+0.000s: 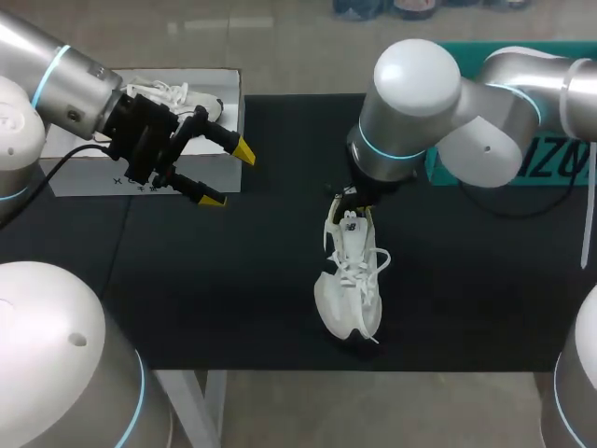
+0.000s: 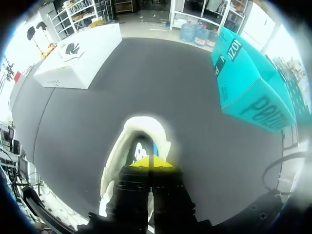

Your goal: Take the shoe out of the shoebox, open the shoe tongue, remove and reinsert the insole, then place the shoe into the shoebox

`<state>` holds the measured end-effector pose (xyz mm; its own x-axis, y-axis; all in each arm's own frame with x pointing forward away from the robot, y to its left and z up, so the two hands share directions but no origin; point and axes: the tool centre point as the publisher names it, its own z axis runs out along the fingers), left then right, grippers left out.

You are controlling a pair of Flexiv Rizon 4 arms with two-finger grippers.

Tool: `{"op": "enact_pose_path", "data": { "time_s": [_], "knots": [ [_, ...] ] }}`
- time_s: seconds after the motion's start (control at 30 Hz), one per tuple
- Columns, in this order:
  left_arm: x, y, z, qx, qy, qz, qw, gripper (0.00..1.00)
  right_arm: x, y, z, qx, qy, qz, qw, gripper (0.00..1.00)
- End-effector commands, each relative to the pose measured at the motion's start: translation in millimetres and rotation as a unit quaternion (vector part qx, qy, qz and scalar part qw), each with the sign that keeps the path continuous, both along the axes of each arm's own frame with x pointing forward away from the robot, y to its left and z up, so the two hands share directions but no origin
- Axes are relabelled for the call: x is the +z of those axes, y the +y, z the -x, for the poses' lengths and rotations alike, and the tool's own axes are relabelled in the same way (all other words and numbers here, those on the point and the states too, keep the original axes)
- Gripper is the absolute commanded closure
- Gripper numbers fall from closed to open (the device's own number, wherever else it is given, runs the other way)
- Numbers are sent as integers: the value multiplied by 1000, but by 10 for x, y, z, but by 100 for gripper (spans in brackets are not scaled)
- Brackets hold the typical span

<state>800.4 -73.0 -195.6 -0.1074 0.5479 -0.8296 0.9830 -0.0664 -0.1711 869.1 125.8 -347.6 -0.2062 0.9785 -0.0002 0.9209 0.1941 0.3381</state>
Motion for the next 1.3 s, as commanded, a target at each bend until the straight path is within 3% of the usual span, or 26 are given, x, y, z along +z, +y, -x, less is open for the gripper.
{"op": "enact_pose_path", "data": {
  "time_s": [0.03,0.37,0.5,1.0,1.1,1.3],
  "knots": [
    [3,2,4,0,0,-2,1000,0,-182,-11,-29,5,10,-3,1000,100],
    [3,2,4,0,0,-2,1000,0,-542,88,107,15,40,-10,999,100],
    [3,2,4,0,0,-2,1000,0,-586,87,126,16,47,-12,999,100],
    [3,2,4,0,0,-2,1000,0,9,29,49,25,3,5,1000,100],
    [3,2,4,0,0,-2,1000,0,12,6,52,24,3,8,1000,100],
    [3,2,4,0,0,-2,1000,0,-194,59,98,26,24,3,999,100]
  ]
}}
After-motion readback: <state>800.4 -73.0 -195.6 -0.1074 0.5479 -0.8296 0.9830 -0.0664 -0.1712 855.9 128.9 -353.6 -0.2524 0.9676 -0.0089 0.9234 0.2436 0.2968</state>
